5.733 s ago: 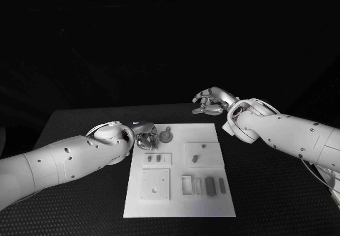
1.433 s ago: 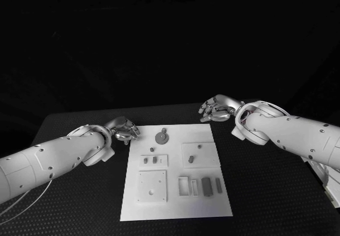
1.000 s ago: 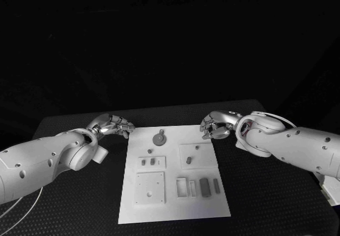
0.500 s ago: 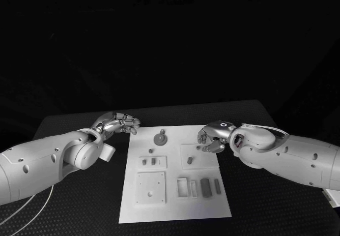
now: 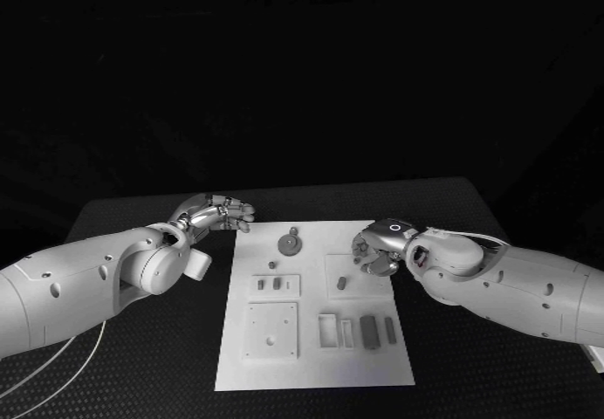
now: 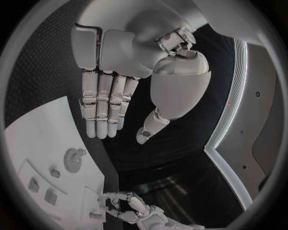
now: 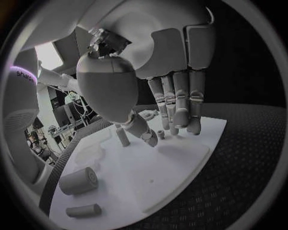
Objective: Assemble the parts on the task board
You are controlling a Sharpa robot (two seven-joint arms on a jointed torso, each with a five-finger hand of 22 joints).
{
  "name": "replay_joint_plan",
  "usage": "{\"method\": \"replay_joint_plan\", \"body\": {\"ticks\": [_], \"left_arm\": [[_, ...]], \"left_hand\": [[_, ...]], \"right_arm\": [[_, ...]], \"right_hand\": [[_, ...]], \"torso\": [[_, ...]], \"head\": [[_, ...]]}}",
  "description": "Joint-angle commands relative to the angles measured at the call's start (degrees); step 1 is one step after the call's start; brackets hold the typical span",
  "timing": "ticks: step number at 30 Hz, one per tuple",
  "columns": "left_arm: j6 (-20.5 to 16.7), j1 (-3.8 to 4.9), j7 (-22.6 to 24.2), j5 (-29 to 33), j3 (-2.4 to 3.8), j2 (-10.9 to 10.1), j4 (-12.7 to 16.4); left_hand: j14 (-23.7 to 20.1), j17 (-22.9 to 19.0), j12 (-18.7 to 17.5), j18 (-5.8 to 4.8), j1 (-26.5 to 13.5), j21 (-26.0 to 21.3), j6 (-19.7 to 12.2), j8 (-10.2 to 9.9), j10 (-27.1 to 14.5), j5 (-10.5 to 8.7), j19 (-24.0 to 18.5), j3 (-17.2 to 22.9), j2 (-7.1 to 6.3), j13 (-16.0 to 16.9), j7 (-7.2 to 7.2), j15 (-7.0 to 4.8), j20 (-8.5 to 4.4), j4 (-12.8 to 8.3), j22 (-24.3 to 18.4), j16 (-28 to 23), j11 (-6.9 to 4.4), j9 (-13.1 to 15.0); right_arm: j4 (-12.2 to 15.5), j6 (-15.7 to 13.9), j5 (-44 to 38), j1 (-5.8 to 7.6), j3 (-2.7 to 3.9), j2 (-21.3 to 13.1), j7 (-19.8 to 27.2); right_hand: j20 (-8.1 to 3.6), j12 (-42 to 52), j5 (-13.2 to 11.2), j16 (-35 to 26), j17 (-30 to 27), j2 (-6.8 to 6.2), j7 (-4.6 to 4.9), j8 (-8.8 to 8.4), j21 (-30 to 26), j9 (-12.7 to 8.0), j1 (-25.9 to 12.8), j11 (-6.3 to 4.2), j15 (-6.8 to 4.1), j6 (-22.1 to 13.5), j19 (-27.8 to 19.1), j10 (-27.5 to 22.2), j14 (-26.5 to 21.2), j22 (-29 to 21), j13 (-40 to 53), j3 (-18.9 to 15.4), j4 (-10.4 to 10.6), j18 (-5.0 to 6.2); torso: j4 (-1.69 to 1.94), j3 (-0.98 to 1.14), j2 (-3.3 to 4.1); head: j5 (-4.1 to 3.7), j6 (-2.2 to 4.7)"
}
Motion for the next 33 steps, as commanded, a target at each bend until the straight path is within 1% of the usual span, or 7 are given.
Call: {"method": "replay_joint_plan", "body": {"ticks": [1,3,8,10,16,28,33], "left_arm": [[0.6,0.12,1.1,1.1,0.07,0.1,0.2],[0.6,0.17,1.0,1.1,0.07,0.1,0.2],[0.6,0.27,0.8,1.1,0.08,0.3,0.1],[0.7,0.32,0.8,1.1,0.08,0.3,0.0],[0.7,0.40,0.5,1.2,0.08,0.4,-0.2],[0.7,0.42,0.4,1.2,0.08,0.7,-0.4],[0.8,0.43,0.1,1.2,0.08,0.6,-0.4]], "left_hand": [[0.2,0.1,-0.2,-0.10,0.2,-0.4,-0.5,0.4,-0.3,-0.08,0.0,-0.3,0.17,-0.1,-0.08,0.25,0.27,-0.1,-0.1,-0.3,0.00,-0.1],[0.2,0.1,-0.2,-0.10,0.1,-0.4,-0.5,0.4,-0.3,-0.08,0.0,-0.3,0.17,-0.1,-0.07,0.26,0.28,-0.1,-0.1,-0.3,0.00,-0.1],[0.2,0.1,-0.2,-0.09,0.1,-0.4,-0.5,0.4,-0.3,-0.08,0.0,-0.4,0.19,-0.1,-0.05,0.29,0.32,0.0,-0.2,-0.5,0.03,-0.1],[0.2,0.2,-0.2,-0.09,0.1,-0.4,-0.6,0.4,-0.3,-0.08,-0.1,-0.4,0.20,-0.1,-0.04,0.31,0.33,0.0,-0.2,-0.5,0.04,-0.1],[0.2,0.2,-0.2,-0.08,0.0,-0.4,-0.6,0.4,-0.4,-0.08,-0.1,-0.5,0.25,-0.2,-0.02,0.34,0.36,0.0,-0.3,-0.7,0.06,-0.1],[0.2,0.3,-0.2,-0.07,0.0,-0.4,-0.7,0.4,-0.4,-0.08,-0.2,-0.5,0.32,-0.2,-0.02,0.36,0.38,0.0,-0.4,-0.8,0.07,-0.2],[0.2,0.3,-0.2,-0.07,0.0,-0.4,-0.7,0.4,-0.5,-0.08,-0.2,-0.5,0.33,-0.2,-0.01,0.37,0.39,0.0,-0.4,-0.9,0.08,-0.2]], "right_arm": [[-0.2,-1.7,-2.2,-0.07,-0.01,0.2,-0.8],[-0.4,-1.7,-2.2,-0.07,-0.01,0.4,-0.8],[-0.9,-0.4,-2.1,-0.11,-0.06,1.1,-0.5],[-1.1,-0.2,-2.1,-0.29,-0.25,1.3,-0.5],[-1.4,0.6,-2.1,-0.72,-0.33,1.8,-0.4],[-2.0,1.3,-2.2,-1.05,-0.47,2.7,-0.2],[-2.2,1.6,-2.6,-1.11,-0.52,2.9,-0.3]], "right_hand": [[-0.06,-0.3,0.0,-0.2,0.1,-0.42,0.05,-0.20,-0.3,-0.1,0.0,0.07,0.20,-0.3,0.5,0.5,0.2,0.1,-0.1,-0.1,0.0,0.84],[-0.09,-0.4,0.0,-0.2,0.2,-0.26,0.06,-0.20,-0.2,-0.1,0.0,0.02,0.16,-0.3,0.6,0.8,0.3,0.1,-0.2,-0.1,0.1,0.84],[-0.14,-0.6,0.0,-0.1,0.5,0.18,0.10,0.01,-0.2,-0.2,0.0,-0.09,0.05,0.1,0.7,1.4,0.5,0.2,-0.4,-0.1,0.0,0.84],[-0.23,-0.6,0.0,0.0,0.8,0.73,0.33,0.48,-0.1,-0.1,0.0,-0.33,-0.17,1.0,0.9,2.3,0.8,0.4,-0.4,-0.2,0.0,0.84],[-0.42,-0.5,0.0,-0.1,1.2,1.99,-0.29,1.28,0.1,-0.1,0.0,-0.94,-0.74,2.6,1.2,4.4,1.3,0.6,-0.3,-0.3,0.0,0.84],[-0.76,-0.4,0.0,-0.4,1.8,4.96,-1.21,2.22,0.2,0.1,0.9,-1.79,-1.55,4.6,1.5,7.0,2.0,1.0,0.1,0.0,-0.2,0.84],[-0.84,-0.5,0.0,-0.5,1.9,5.88,-1.41,2.45,0.3,0.2,1.6,-1.96,-1.70,5.1,1.4,7.5,2.1,1.2,0.2,0.1,-0.3,0.84]], "torso": [[-0.03,-0.06,-0.02],[-0.08,0.06,0.00],[-0.06,0.10,0.00],[-0.08,0.13,0.02],[-0.22,0.29,0.04],[-0.28,0.36,0.01],[-0.27,0.30,0.00]], "head": [[0.36,-0.06],[0.64,-0.10],[0.96,-0.27],[1.05,-0.34],[1.88,-0.67],[2.44,-0.99],[2.49,-1.13]]}}
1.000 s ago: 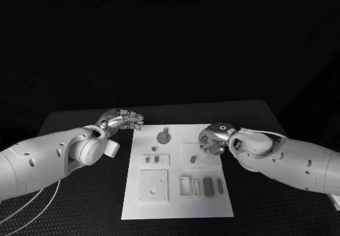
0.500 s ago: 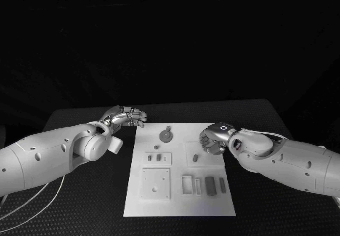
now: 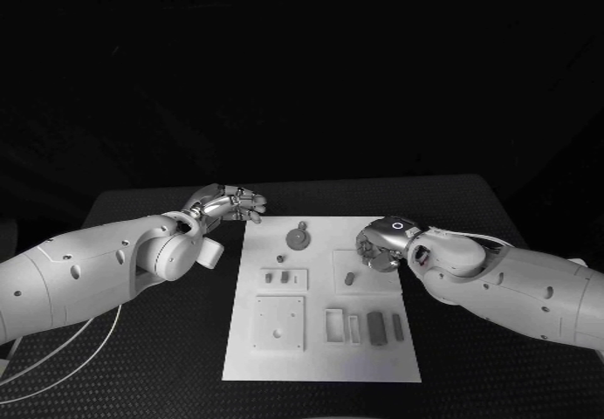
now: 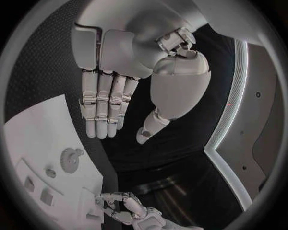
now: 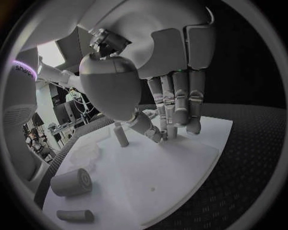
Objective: Assemble the parts on the task board
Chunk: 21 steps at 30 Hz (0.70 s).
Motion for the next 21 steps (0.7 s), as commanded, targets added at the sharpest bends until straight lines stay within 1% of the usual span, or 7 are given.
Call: {"method": "replay_joint_plan", "body": {"ticks": [1,6,9,13,16,19,21], "left_arm": [[0.8,0.12,0.2,0.4,0.06,0.1,0.1],[0.7,0.13,0.0,0.4,0.06,0.1,0.1],[0.8,0.13,-0.2,0.4,0.06,0.1,0.1],[0.7,0.13,-0.5,0.4,0.06,0.1,0.1],[0.7,0.13,-0.6,0.4,0.06,0.1,0.1],[0.8,0.13,-0.6,0.4,0.06,0.1,0.1],[0.8,0.13,-0.6,0.3,0.06,0.1,0.1]], "left_hand": [[0.0,0.1,-0.2,-0.06,0.0,-0.2,-0.3,0.2,-0.5,-0.11,-0.2,-0.5,0.33,-0.1,-0.06,0.17,0.40,0.0,-0.1,-0.2,0.09,-0.1],[0.0,0.1,-0.2,-0.05,0.1,-0.2,-0.4,0.2,-0.5,-0.11,-0.2,-0.5,0.35,-0.1,-0.04,0.19,0.42,0.0,-0.1,-0.4,0.11,-0.1],[0.0,0.2,-0.2,-0.04,0.1,-0.2,-0.4,0.2,-0.6,-0.11,-0.2,-0.5,0.34,-0.1,-0.03,0.20,0.43,0.0,-0.2,-0.4,0.13,-0.1],[0.0,0.2,-0.2,-0.04,0.2,-0.2,-0.5,0.2,-0.6,-0.11,-0.3,-0.5,0.30,-0.2,0.00,0.22,0.45,-0.1,-0.2,-0.5,0.16,-0.2],[0.0,0.3,-0.2,-0.04,0.2,-0.2,-0.6,0.2,-0.7,-0.11,-0.3,-0.5,0.27,-0.2,0.03,0.24,0.47,-0.1,-0.3,-0.6,0.18,-0.2],[0.0,0.3,-0.3,-0.04,0.3,-0.2,-0.7,0.2,-0.8,-0.11,-0.4,-0.5,0.24,-0.2,0.06,0.27,0.50,-0.1,-0.3,-0.7,0.22,-0.2],[0.0,0.4,-0.3,-0.04,0.3,-0.2,-0.7,0.2,-0.8,-0.11,-0.4,-0.5,0.25,-0.2,0.07,0.27,0.50,-0.1,-0.4,-0.7,0.23,-0.2]], "right_arm": [[-0.2,2.3,-1.1,-0.58,-0.39,0.1,0.1],[-0.9,2.4,-2.4,-0.58,-0.41,0.4,-0.8],[-1.3,2.9,-2.9,-0.58,-0.49,0.6,-1.1],[-1.6,3.9,-3.7,-0.59,-1.04,0.9,-1.4],[-2.0,4.5,-4.2,-0.59,-1.41,1.2,-1.8],[-2.1,4.9,-4.5,-0.60,-1.54,1.3,-1.9],[-2.1,4.7,-5.0,-0.61,-1.58,1.3,-2.0]], "right_hand": [[-0.23,-0.4,0.0,-0.3,0.1,0.64,-0.08,0.35,0.3,0.1,0.0,-0.07,-0.22,0.5,0.0,0.3,0.2,0.1,0.1,0.1,-0.3,0.81],[-0.36,-0.7,0.0,-0.4,0.3,1.29,-0.24,0.50,0.3,0.1,1.1,-0.16,-0.32,0.8,-0.1,0.6,0.3,0.3,0.1,0.2,-0.3,0.81],[-0.40,-0.9,0.0,-0.5,0.4,1.32,-0.28,0.56,0.3,0.1,1.6,-0.17,-0.33,1.0,-0.1,0.6,0.3,0.4,0.1,0.2,-0.3,0.81],[-0.44,-1.1,0.0,-0.6,0.5,1.31,-0.29,0.57,0.3,0.1,2.4,-0.17,-0.33,1.1,-0.1,0.7,0.4,0.4,0.1,0.2,-0.3,0.81],[-0.43,-1.2,0.0,-0.7,0.6,1.38,-0.31,0.61,0.3,0.1,2.7,-0.19,-0.35,1.2,-0.1,0.8,0.3,0.5,0.2,0.2,-0.3,0.81],[-0.41,-1.2,0.0,-0.7,0.6,1.43,-0.33,0.64,0.3,0.1,2.8,-0.20,-0.36,1.3,-0.1,0.9,0.3,0.5,0.2,0.2,-0.3,0.81],[-0.37,-1.2,0.0,-0.8,0.6,1.55,-0.39,0.75,0.2,0.2,3.0,-0.26,-0.41,1.5,-0.2,1.1,0.3,0.5,0.2,0.1,-0.3,0.81]], "torso": [[-0.02,-0.04,-0.02],[0.02,-0.07,-0.02],[0.05,-0.09,-0.02],[0.05,-0.11,-0.02],[0.03,-0.08,-0.03],[0.00,-0.09,-0.04],[0.02,-0.10,-0.04]], "head": [[0.04,-0.11],[0.00,-0.16],[-0.07,-0.21],[-0.13,-0.28],[-0.17,-0.33],[-0.19,-0.39],[-0.20,-0.49]]}}
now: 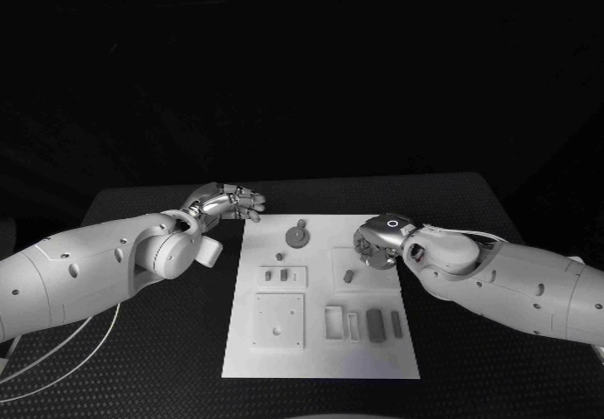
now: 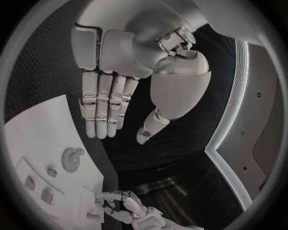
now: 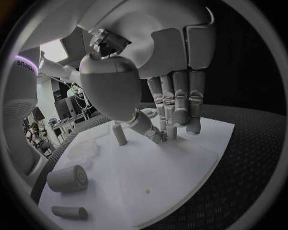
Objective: Assemble the parts on the task board
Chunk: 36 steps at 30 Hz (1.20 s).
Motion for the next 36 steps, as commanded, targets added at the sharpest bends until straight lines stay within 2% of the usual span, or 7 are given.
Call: {"method": "replay_joint_plan", "body": {"ticks": [1,9,17,27,30,36], "left_arm": [[0.9,0.12,0.0,0.3,0.06,0.1,0.1],[0.9,0.12,-0.1,0.2,0.06,0.1,0.1],[1.0,0.12,0.0,0.2,0.06,0.1,0.0],[1.0,0.12,0.0,0.2,0.06,0.2,-0.3],[1.0,0.12,-0.3,0.2,0.06,0.2,-0.5],[1.2,0.12,-0.5,0.2,0.06,0.3,-0.6]], "left_hand": [[0.0,0.1,-0.3,-0.05,0.3,-0.2,-0.3,0.2,-0.4,-0.11,-0.2,-0.4,0.25,-0.1,0.03,0.28,0.31,0.1,-0.1,-0.3,-0.18,-0.1],[0.0,0.2,-0.3,-0.05,0.3,-0.2,-0.4,0.2,-0.5,-0.10,-0.2,-0.4,0.29,-0.1,0.06,0.32,0.34,0.1,-0.2,-0.5,-0.14,-0.1],[0.0,0.3,-0.3,-0.05,0.4,-0.2,-0.4,0.2,-0.6,-0.09,-0.3,-0.3,0.36,-0.1,0.07,0.34,0.37,0.2,-0.2,-0.5,-0.11,-0.2],[0.0,0.3,-0.2,-0.05,0.3,-0.2,-0.5,0.2,-0.6,-0.09,-0.3,-0.3,0.39,-0.2,0.08,0.35,0.39,0.2,-0.3,-0.6,-0.10,-0.2],[0.0,0.4,-0.2,-0.05,0.3,-0.2,-0.5,0.2,-0.6,-0.09,-0.3,-0.3,0.40,-0.2,0.09,0.36,0.40,0.2,-0.3,-0.7,-0.10,-0.2],[0.0,0.5,-0.2,-0.06,0.2,-0.2,-0.5,0.3,-0.6,-0.09,-0.3,-0.4,0.39,-0.2,0.10,0.37,0.42,0.3,-0.4,-0.7,-0.08,-0.2]], "right_arm": [[-0.9,4.4,-2.4,-1.00,-0.81,0.0,-1.9],[-0.4,3.1,-2.4,-1.00,-0.80,-0.2,-1.7],[0.6,0.4,-2.3,-0.99,-0.67,-1.2,-1.6],[1.7,-0.2,-1.3,-0.79,1.36,-1.6,-1.7],[2.3,-0.1,-0.4,-0.21,1.91,-1.7,-1.7],[3.7,0.7,0.6,1.08,2.61,-2.4,-1.7]], "right_hand": [[-0.36,0.0,0.0,-0.3,0.1,0.35,-0.07,0.50,0.2,0.1,1.0,-0.13,-0.45,0.7,-0.2,0.8,0.2,0.2,0.1,-0.1,-0.1,0.74],[-0.47,0.2,0.0,-0.4,0.4,0.40,-0.45,1.04,0.3,0.4,1.3,-0.64,-0.96,1.7,0.3,2.0,0.6,0.3,0.6,-0.6,-0.1,0.74],[-0.63,0.2,0.0,-0.6,0.6,0.29,-0.67,1.36,0.3,0.7,1.4,-0.91,-1.22,2.2,0.7,2.7,1.0,0.3,0.9,-0.8,-0.1,0.74],[-0.68,0.2,0.0,-0.6,0.7,0.29,-0.73,1.47,0.4,0.9,1.4,-1.00,-1.31,2.3,0.8,3.0,1.1,0.4,1.0,-0.9,-0.1,0.74],[-0.69,0.2,0.0,-0.6,0.7,0.30,-0.73,1.49,0.4,0.9,1.4,-1.01,-1.33,2.3,0.9,3.0,1.1,0.4,1.1,-0.9,-0.1,0.74],[-0.71,0.2,0.0,-0.6,0.8,0.33,-0.74,1.50,0.4,1.0,1.4,-1.03,-1.35,2.3,0.9,3.0,1.2,0.4,1.1,-1.0,-0.1,0.74]], "torso": [[-0.01,-0.01,0.01],[0.03,0.04,0.01],[-0.05,0.02,-0.02],[0.00,0.03,-0.02],[0.02,0.03,-0.01],[-0.05,0.00,-0.04]], "head": [[-0.03,-0.12],[-0.06,-0.20],[-0.02,-0.35],[0.02,-0.36],[0.06,-0.37],[0.10,-0.27]]}}
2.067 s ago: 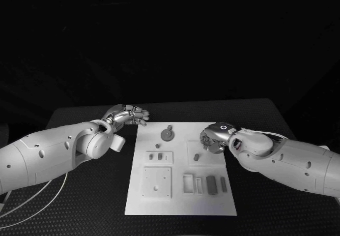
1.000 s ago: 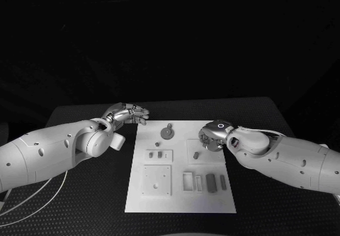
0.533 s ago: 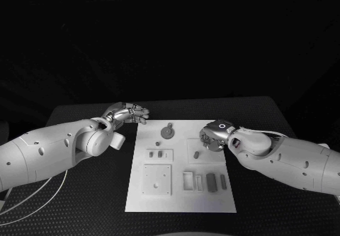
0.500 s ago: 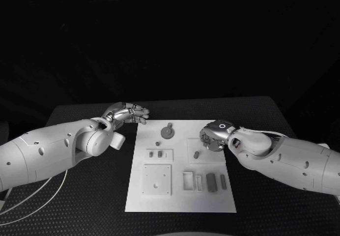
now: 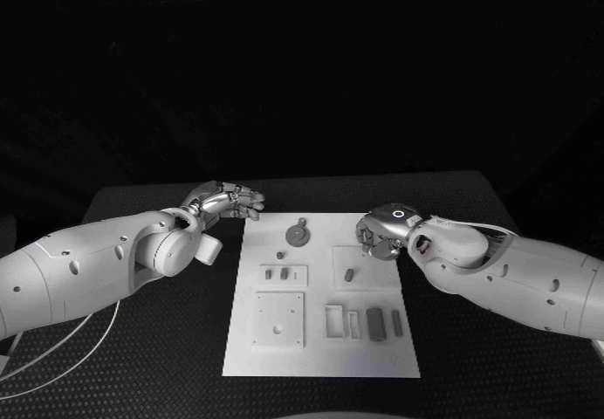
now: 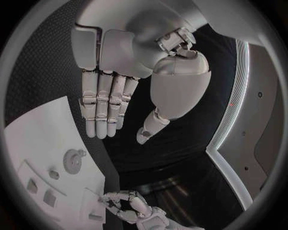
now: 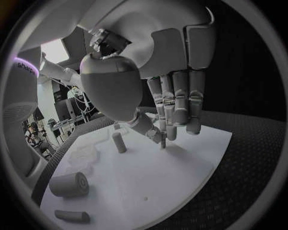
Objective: Assemble the parts on the task board
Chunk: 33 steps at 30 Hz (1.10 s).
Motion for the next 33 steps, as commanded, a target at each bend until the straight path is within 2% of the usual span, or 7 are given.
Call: {"method": "replay_joint_plan", "body": {"ticks": [1,9,15,20,25,29,33], "left_arm": [[1.0,0.12,0.1,0.2,0.06,0.2,0.0],[1.0,0.17,-0.1,0.2,0.06,0.2,0.0],[1.0,0.19,-0.1,0.2,0.06,0.3,-0.1],[0.7,0.20,0.0,0.2,0.06,0.3,-0.3],[0.3,0.36,0.0,0.2,0.06,0.3,-0.4],[0.0,0.37,0.1,0.2,0.06,0.6,-0.7],[-0.3,0.38,0.2,0.2,0.06,0.7,-1.1]], "left_hand": [[0.0,0.1,-0.2,-0.07,0.2,-0.2,-0.5,0.3,-0.4,-0.09,-0.1,-0.2,0.38,-0.1,0.10,0.38,0.22,0.1,-0.1,-0.3,0.12,-0.1],[0.0,0.2,-0.2,-0.07,0.1,-0.2,-0.5,0.3,-0.5,-0.09,-0.2,-0.3,0.38,-0.1,0.11,0.39,0.23,0.2,-0.1,-0.4,0.13,-0.1],[0.0,0.2,-0.2,-0.06,0.1,-0.2,-0.5,0.3,-0.5,-0.09,-0.2,-0.3,0.40,-0.1,0.11,0.39,0.23,0.2,-0.2,-0.5,0.13,-0.1],[0.0,0.3,-0.2,-0.06,0.1,-0.1,-0.5,0.3,-0.5,-0.09,-0.2,-0.3,0.43,-0.1,0.11,0.39,0.23,0.2,-0.2,-0.5,0.13,-0.1],[0.0,0.3,-0.2,-0.05,0.1,-0.1,-0.5,0.3,-0.5,-0.09,-0.2,-0.3,0.45,-0.1,0.10,0.39,0.23,0.2,-0.2,-0.5,0.12,-0.1],[0.0,0.4,-0.1,-0.04,0.1,-0.1,-0.5,0.3,-0.5,-0.09,-0.2,-0.2,0.49,-0.1,0.09,0.38,0.23,0.2,-0.2,-0.5,0.11,-0.1],[0.1,0.4,-0.1,-0.03,0.1,-0.1,-0.5,0.4,-0.4,-0.09,-0.1,-0.2,0.51,-0.1,0.08,0.38,0.22,0.2,-0.2,-0.6,0.10,-0.1]], "right_arm": [[0.8,1.1,1.0,0.51,0.20,-0.3,-0.8],[4.1,1.6,2.6,0.91,1.11,-1.3,-0.7],[7.7,-1.4,6.2,0.90,1.17,-1.3,0.9],[10.4,-3.9,7.4,0.68,1.17,-0.9,2.4],[12.4,-5.9,7.4,-0.54,1.15,-0.3,3.4],[13.0,-7.3,6.9,-1.87,0.99,0.3,4.2],[12.0,-7.4,7.5,-3.14,0.41,1.9,4.8]], "right_hand": [[-0.39,0.0,0.2,-0.4,0.1,-0.12,0.11,0.34,0.2,0.1,0.5,0.04,-0.52,0.3,0.2,0.4,0.1,0.0,0.0,-0.4,0.1,0.75],[-0.40,0.0,0.2,-0.4,0.1,-0.12,0.10,0.37,0.1,0.2,0.4,0.02,-0.54,0.3,0.2,0.4,0.1,0.0,0.1,-0.4,0.1,0.75],[-0.41,0.0,0.2,-0.4,0.2,-0.08,0.11,0.37,0.1,0.2,0.4,0.01,-0.55,0.3,0.2,0.4,0.1,0.0,0.1,-0.4,0.1,0.75],[-0.45,-0.1,0.2,-0.4,0.2,-0.03,0.11,0.36,0.2,0.3,0.4,-0.01,-0.59,0.2,0.4,0.4,0.2,0.0,0.2,-0.4,0.1,0.75],[-0.52,-0.2,0.2,-0.4,0.3,-0.04,0.11,0.37,0.2,0.3,0.5,-0.04,-0.63,0.2,0.5,0.4,0.3,0.1,0.2,-0.5,0.1,0.75],[-0.59,-0.2,0.2,-0.4,0.4,-0.09,0.11,0.37,0.2,0.4,0.6,-0.07,-0.66,0.2,0.6,0.5,0.4,0.1,0.3,-0.5,0.1,0.75],[-0.62,-0.2,0.2,-0.4,0.4,-0.12,0.11,0.38,0.3,0.5,0.6,-0.08,-0.68,0.2,0.7,0.5,0.4,0.1,0.3,-0.5,0.1,0.75]], "torso": [[-0.03,-0.01,-0.02],[-0.05,-0.03,0.00],[-0.01,0.02,0.03],[-0.01,0.01,0.04],[-0.08,-0.09,-0.02],[-0.03,-0.14,-0.07],[-0.12,-0.08,-0.06]], "head": [[0.04,0.10],[0.21,0.19],[0.80,0.29],[1.94,0.18],[3.41,-0.14],[4.38,-0.22],[5.46,-0.51]]}}
